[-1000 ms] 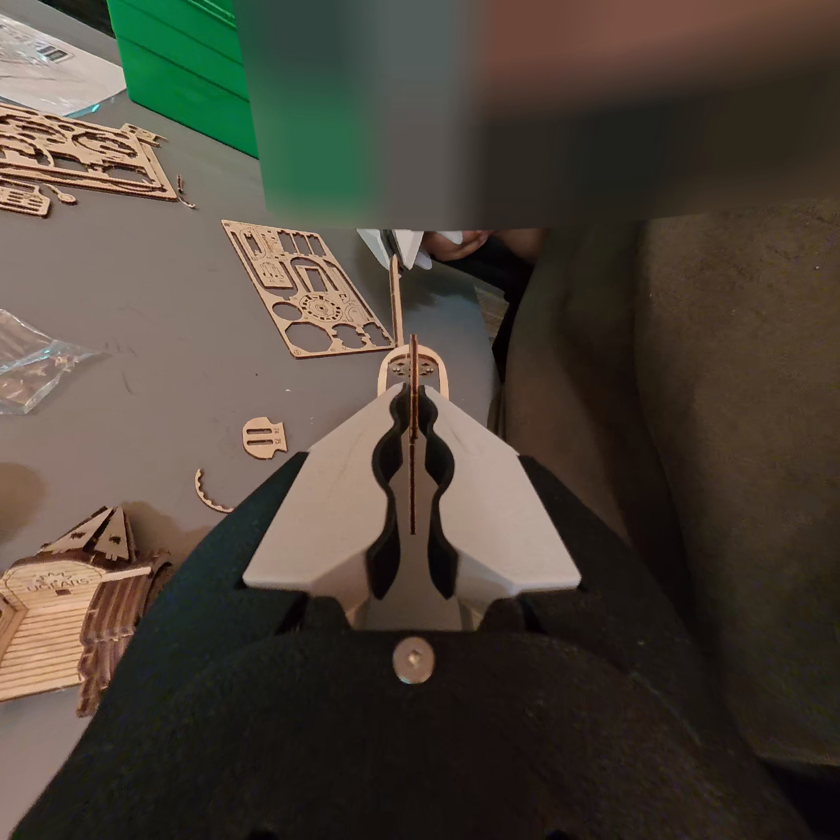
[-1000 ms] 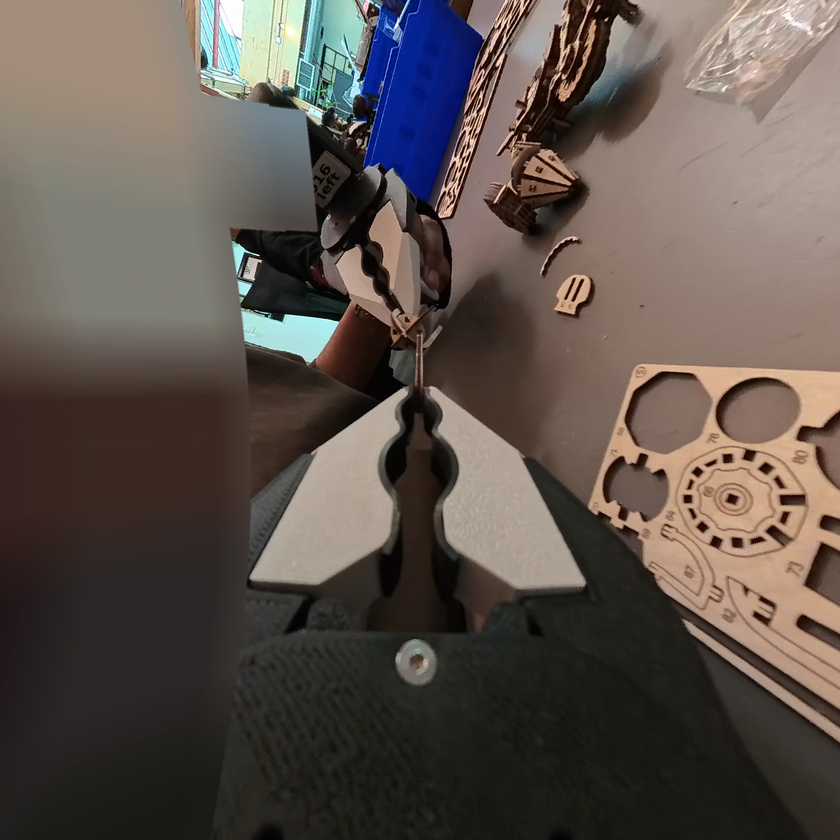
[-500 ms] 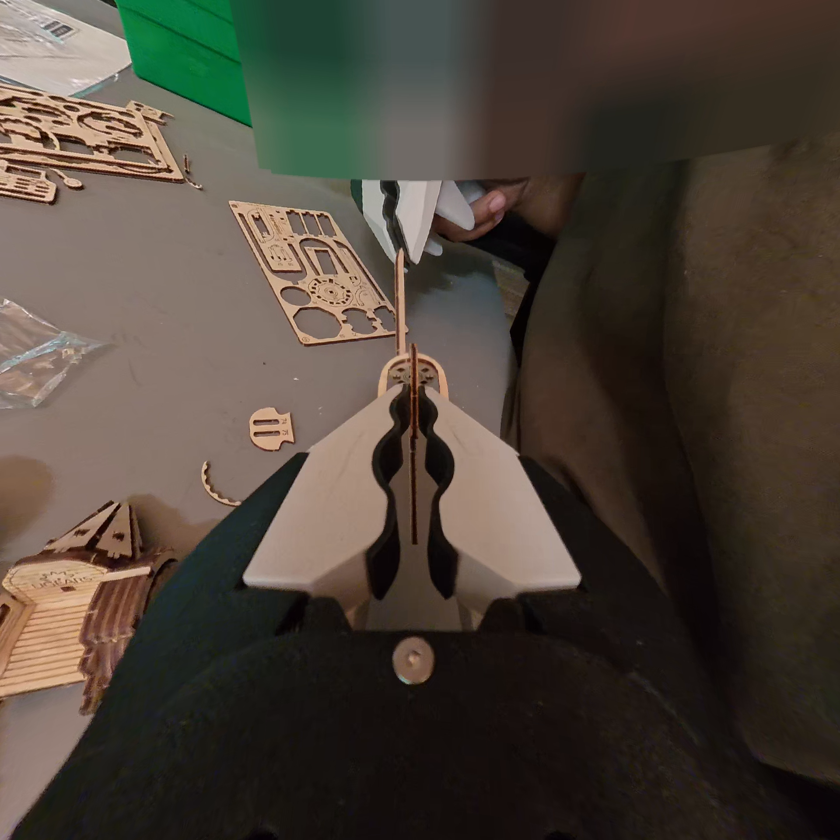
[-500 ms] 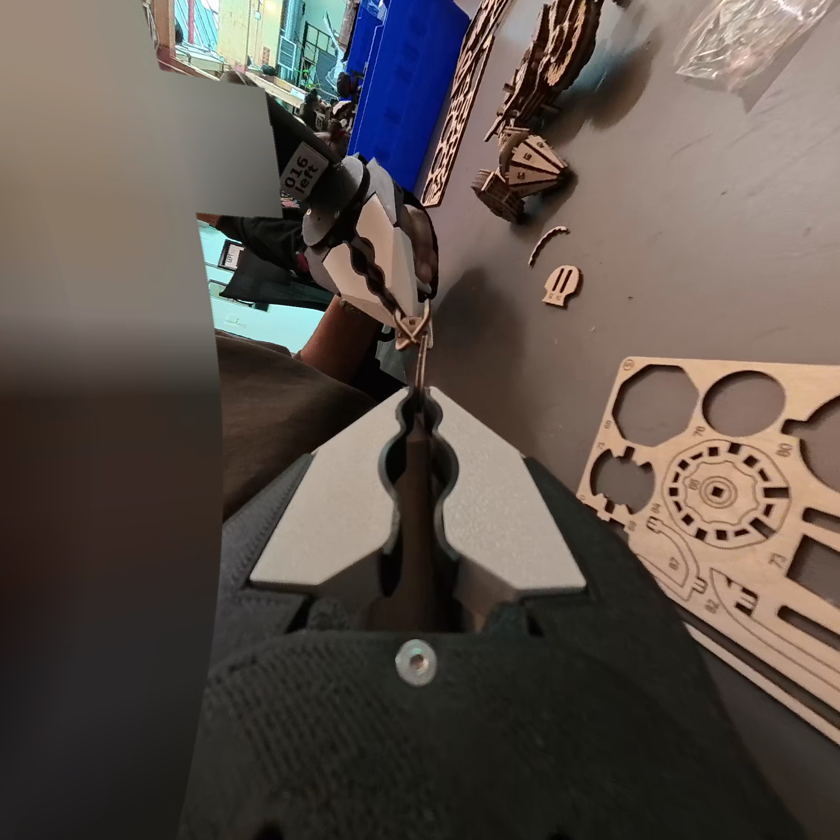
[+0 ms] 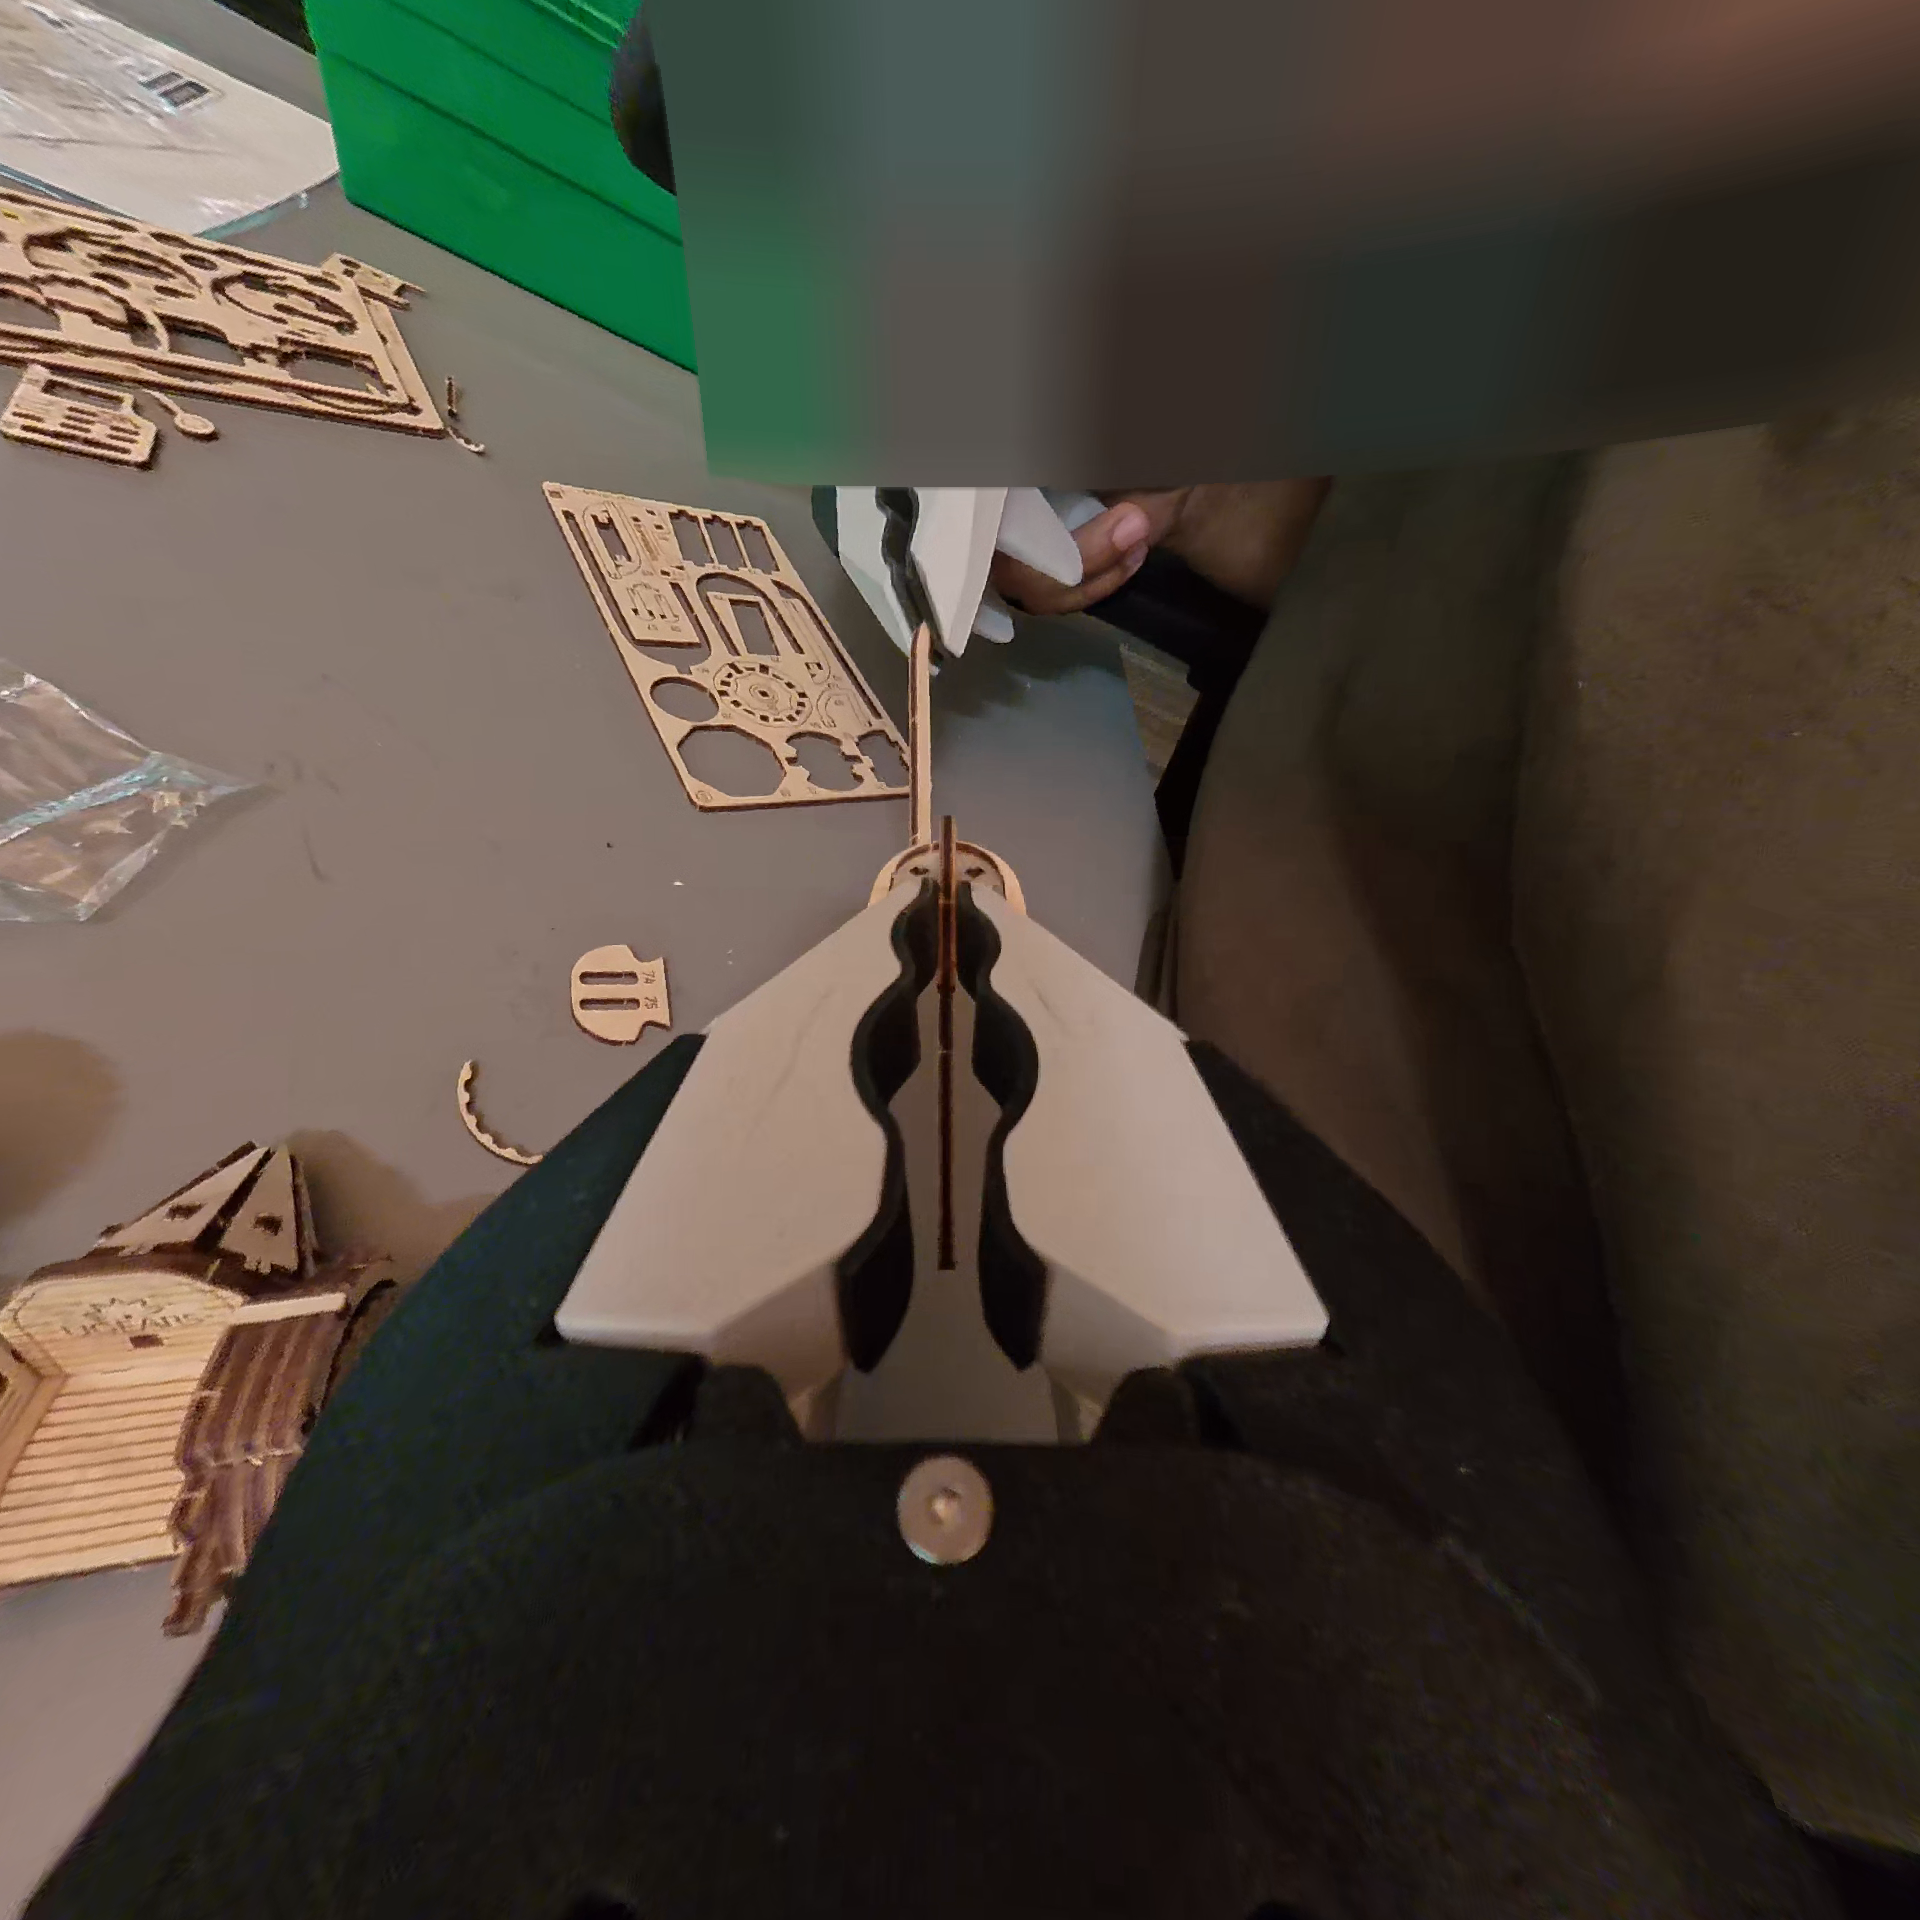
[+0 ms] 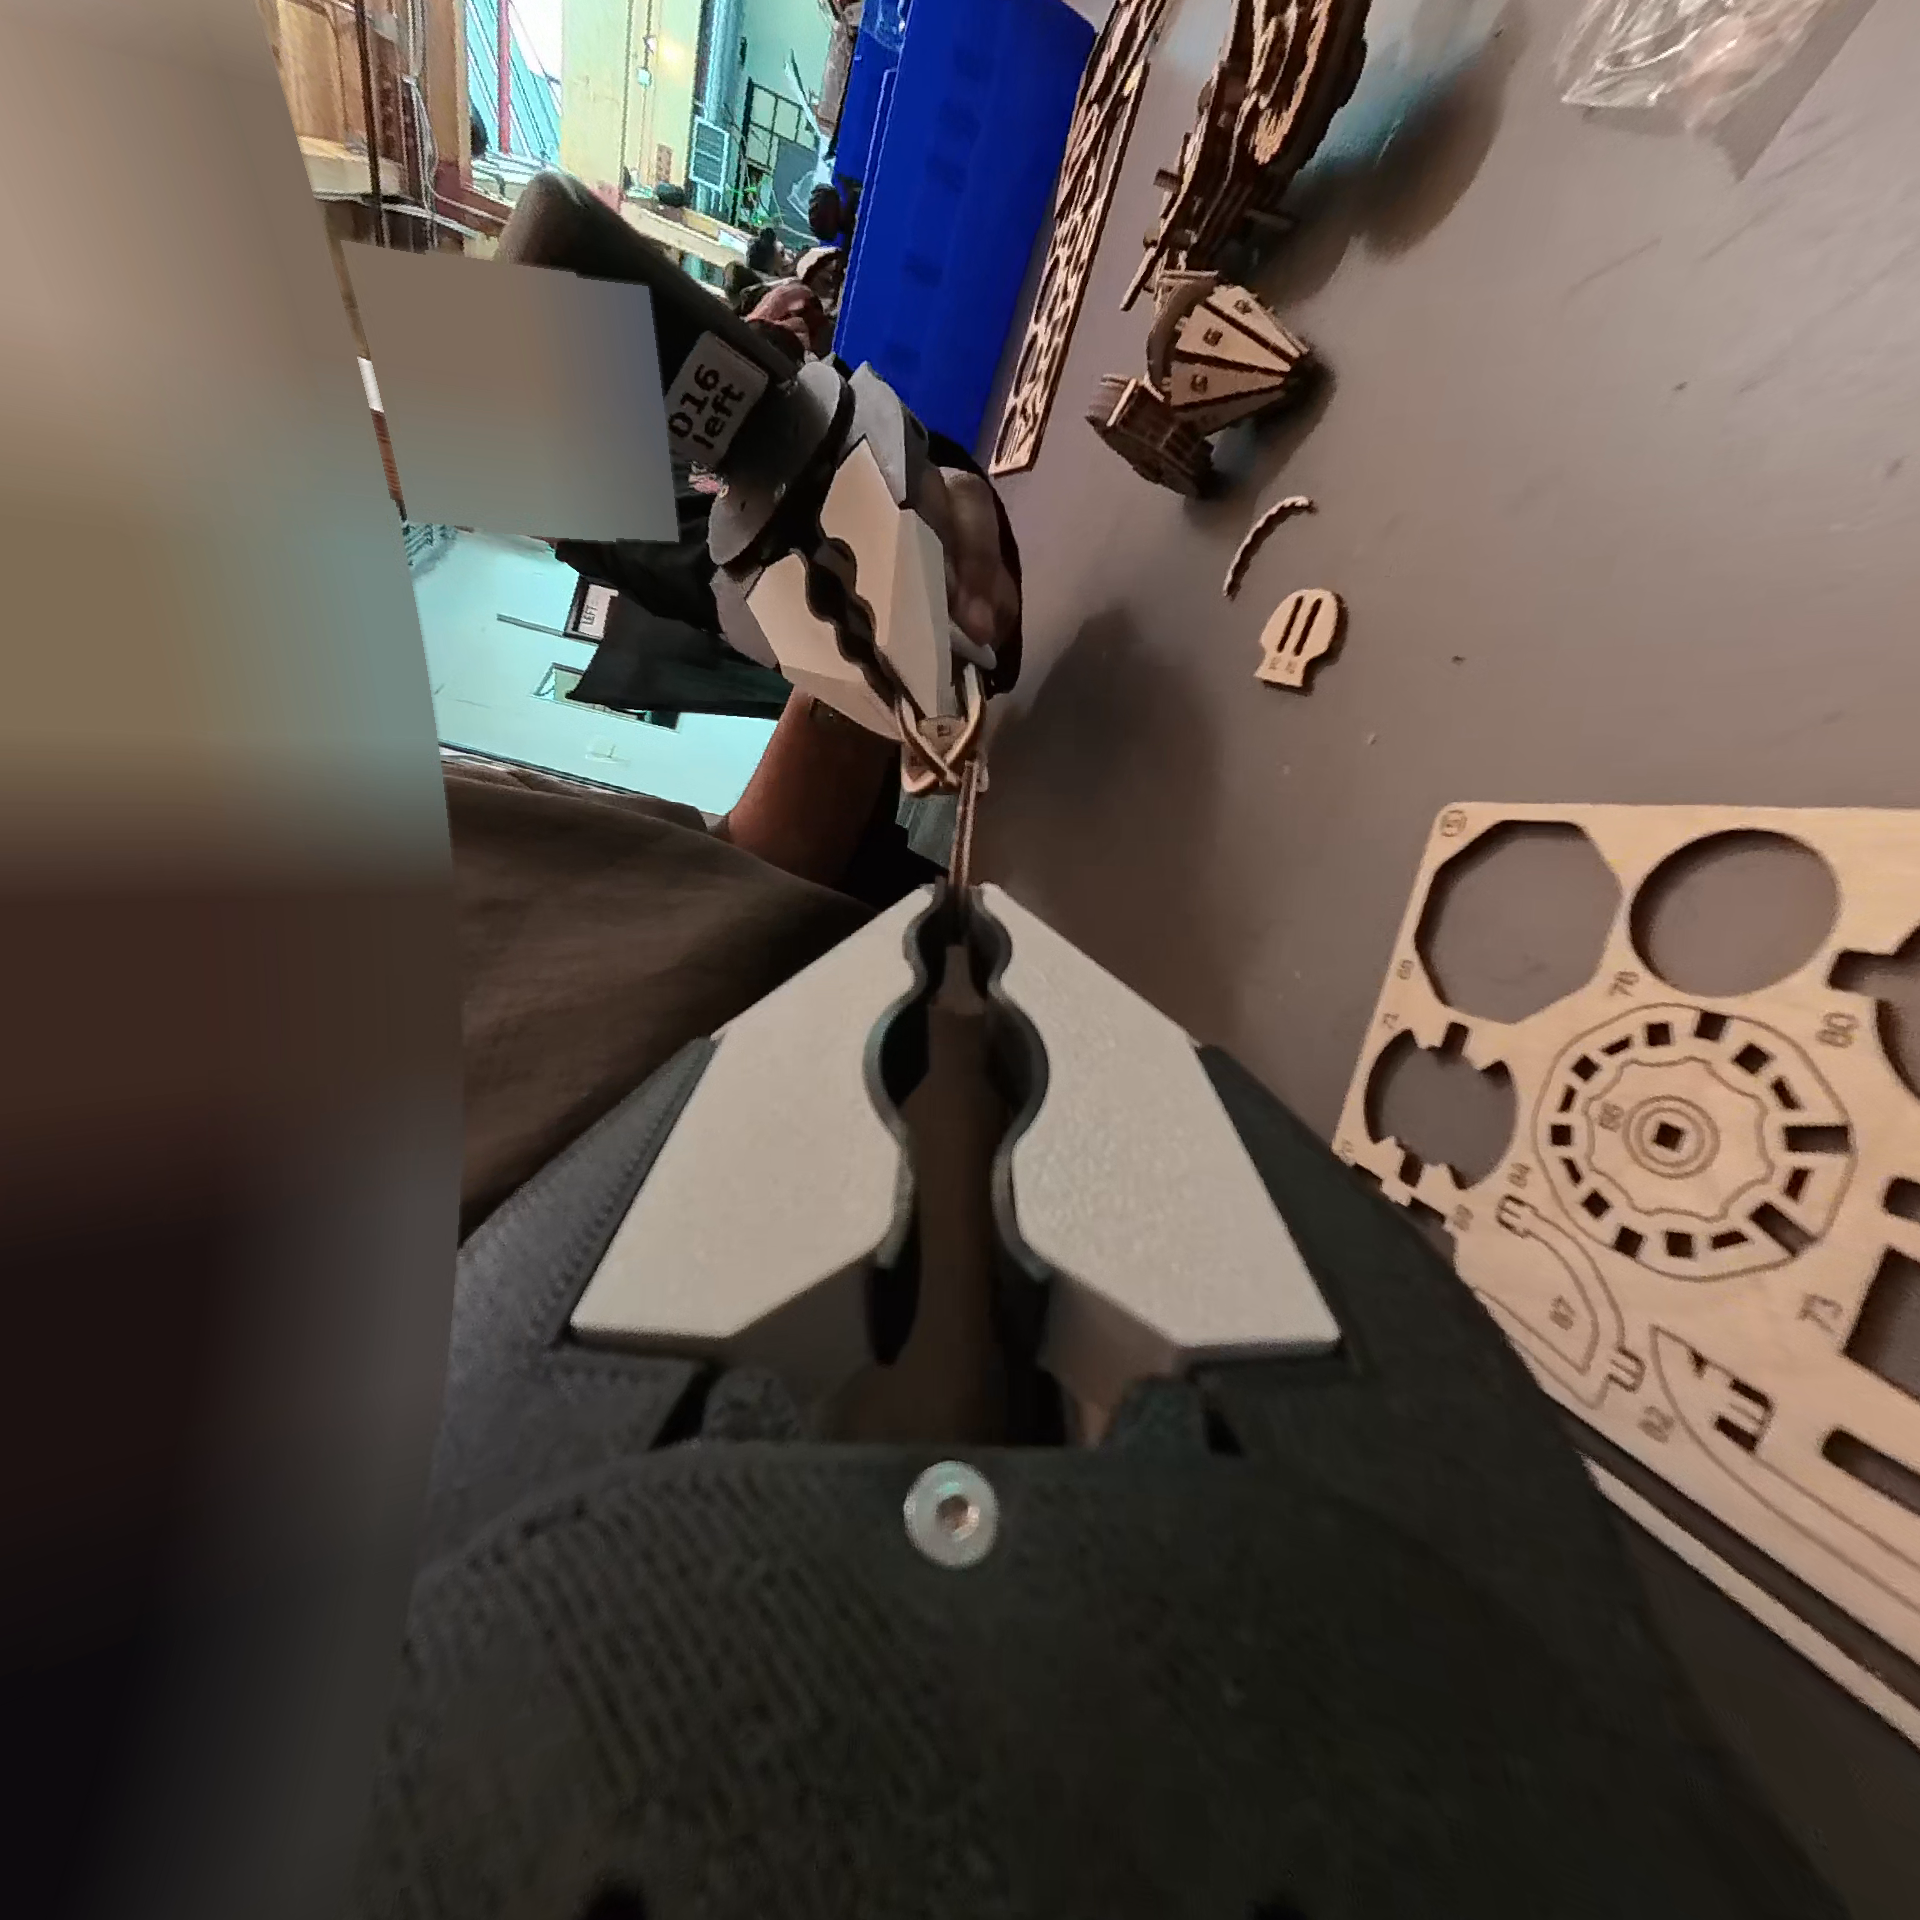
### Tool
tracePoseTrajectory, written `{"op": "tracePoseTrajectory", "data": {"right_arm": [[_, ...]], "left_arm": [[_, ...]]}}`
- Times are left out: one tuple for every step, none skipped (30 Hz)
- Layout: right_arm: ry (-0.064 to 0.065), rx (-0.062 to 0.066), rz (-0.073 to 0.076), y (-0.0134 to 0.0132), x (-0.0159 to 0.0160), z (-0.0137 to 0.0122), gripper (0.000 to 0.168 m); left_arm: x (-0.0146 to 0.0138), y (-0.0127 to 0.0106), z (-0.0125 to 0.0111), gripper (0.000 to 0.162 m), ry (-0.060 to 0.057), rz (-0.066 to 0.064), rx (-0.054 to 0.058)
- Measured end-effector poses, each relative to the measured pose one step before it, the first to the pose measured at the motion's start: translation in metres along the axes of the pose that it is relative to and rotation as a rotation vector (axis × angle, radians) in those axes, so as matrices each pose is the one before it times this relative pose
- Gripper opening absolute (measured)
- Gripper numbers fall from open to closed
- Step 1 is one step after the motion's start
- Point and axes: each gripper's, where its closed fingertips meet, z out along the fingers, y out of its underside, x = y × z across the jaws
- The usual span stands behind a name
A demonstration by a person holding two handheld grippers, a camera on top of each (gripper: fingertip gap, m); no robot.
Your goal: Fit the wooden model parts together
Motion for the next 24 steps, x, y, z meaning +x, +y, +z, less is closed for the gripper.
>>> {"op": "tracePoseTrajectory", "data": {"right_arm": [[-0.0014, 0.0019, 0.0033, -0.00021, 0.00051, -0.00052, 0.001], [-0.0047, 0.0037, 0.0051, -0.00057, -0.00002, -0.00049, 0.001], [-0.0061, 0.0046, 0.0046, -0.0007, -0.0005, -0.00048, 0.001], [-0.0007, 0.0028, 0.0019, -0.00041, 0.00021, -0.00055, 0.001], [0.0077, 0.0015, -0.0026, -0.00038, 0.00121, -0.00061, 0.001], [0.011, 0.0001, -0.0044, -0.00025, 0.00159, -0.00065, 0.001], [0.0086, 0.0002, -0.0041, -0.00013, 0.00126, -0.00034, 0.001], [0.004, 0.0006, -0.0016, -0.00021, 0.00062, -0.00007, 0.001], [0.0021, -0.0009, 0.0001, 0.00013, 0.00053, 0.00029, 0.001], [0.0071, -0.0032, -0.0012, 0.00065, 0.0012, 0.0005, 0.001], [0.0177, -0.0066, -0.0057, 0.00112, 0.00258, 0.00067, 0.0], [0.0227, -0.0093, -0.0109, 0.00157, 0.00287, 0.00081, 0.0], [0.0165, -0.0067, -0.012, 0.00107, 0.00143, 0.00053, 0.0], [0.0048, -0.0002, -0.0107, -0.00004, -0.00061, -0.00013, 0.0], [-0.0032, 0.0046, -0.0079, -0.00106, -0.00173, -0.00089, 0.0], [-0.0038, 0.0088, -0.0054, -0.0017, -0.00126, -0.00164, 0.0], [0.0008, 0.0121, -0.0034, -0.00245, -0.00009, -0.00228, 0.0], [0.0055, 0.0127, -0.0006, -0.00261, 0.00125, -0.00262, 0.001], [0.0065, 0.0122, 0.0015, -0.00236, 0.00183, -0.0026, 0.001], [0.0058, 0.01, 0.0032, -0.00194, 0.00195, -0.00245, 0.001], [0.0047, 0.0098, 0.0029, -0.00189, 0.00168, -0.00239, 0.001], [0.0034, 0.0101, 0.0019, -0.0017, 0.00128, -0.00204, 0.001], [0.0026, 0.0086, 0.001, -0.00146, 0.00083, -0.00153, 0.001], [0.0034, 0.0068, -0.0006, -0.00121, 0.00063, -0.00125, 0.001]], "left_arm": [[-0.00019, -0.00071, 0.00025, 0.001, 0.002, -0.0126, 0.0026], [-0.00084, -0.00006, 0.00031, 0.002, -0.0031, -0.012, -0.0018], [-0.00074, 0.00061, 0.00018, 0.007, -0.0045, -0.0084, -0.0048], [-0.00041, 0.00086, -0.0002, 0.012, -0.002, -0.006, -0.0054], [0.00014, 0.00028, -0.00055, 0.017, -0.0007, -0.0037, -0.0009], [0.00013, -0.00062, -0.00093, 0.022, -0.0017, -0.0025, 0.0039], [0.0002, -0.00132, -0.00112, 0.027, -0.0027, -0.0013, 0.0087], [-0.00055, -0.00117, -0.00099, 0.032, -0.0082, 0.0023, 0.0072], [-0.00177, -0.00063, -0.0007, 0.038, -0.0188, 0.009, 0.0029], [-0.00238, 0.00067, 0.00001, 0.043, -0.0246, 0.0132, -0.0043], [-0.00186, 0.00227, 0.00082, 0.049, -0.0204, 0.0124, -0.0145], [-0.00145, 0.00407, 0.00153, 0.051, -0.015, 0.0083, -0.0268], [-0.00099, 0.00487, 0.00221, 0.052, -0.0112, 0.0037, -0.031], [-0.0007, 0.00448, 0.00257, 0.053, -0.0111, 0.0058, -0.0286], [-0.00081, 0.00348, 0.00279, 0.053, -0.0146, 0.0071, -0.0241], [0.0002, 0.00273, 0.00284, 0.054, -0.0098, 0.0072, -0.0229], [-0.00184, 0.00219, 0.00289, 0.054, -0.0247, 0.0034, -0.0243], [-0.00129, 0.00056, 0.00301, 0.055, -0.0256, 0.0019, -0.018], [0.00139, -0.00127, 0.00332, 0.056, -0.0131, -0.0018, -0.0072], [-0.00051, -0.00057, 0.00366, 0.057, -0.0265, -0.0123, -0.0134], [-0.00312, 0.00348, 0.00324, 0.056, -0.0439, -0.0104, -0.0371], [-0.00698, 0.00609, 0.00228, 0.056, -0.0679, -0.014, -0.0522], [-0.00864, 0.0067, 0.00191, 0.056, -0.0778, -0.024, -0.0533], [-0.00494, 0.00444, 0.00229, 0.056, -0.0558, -0.041, -0.0359]]}}
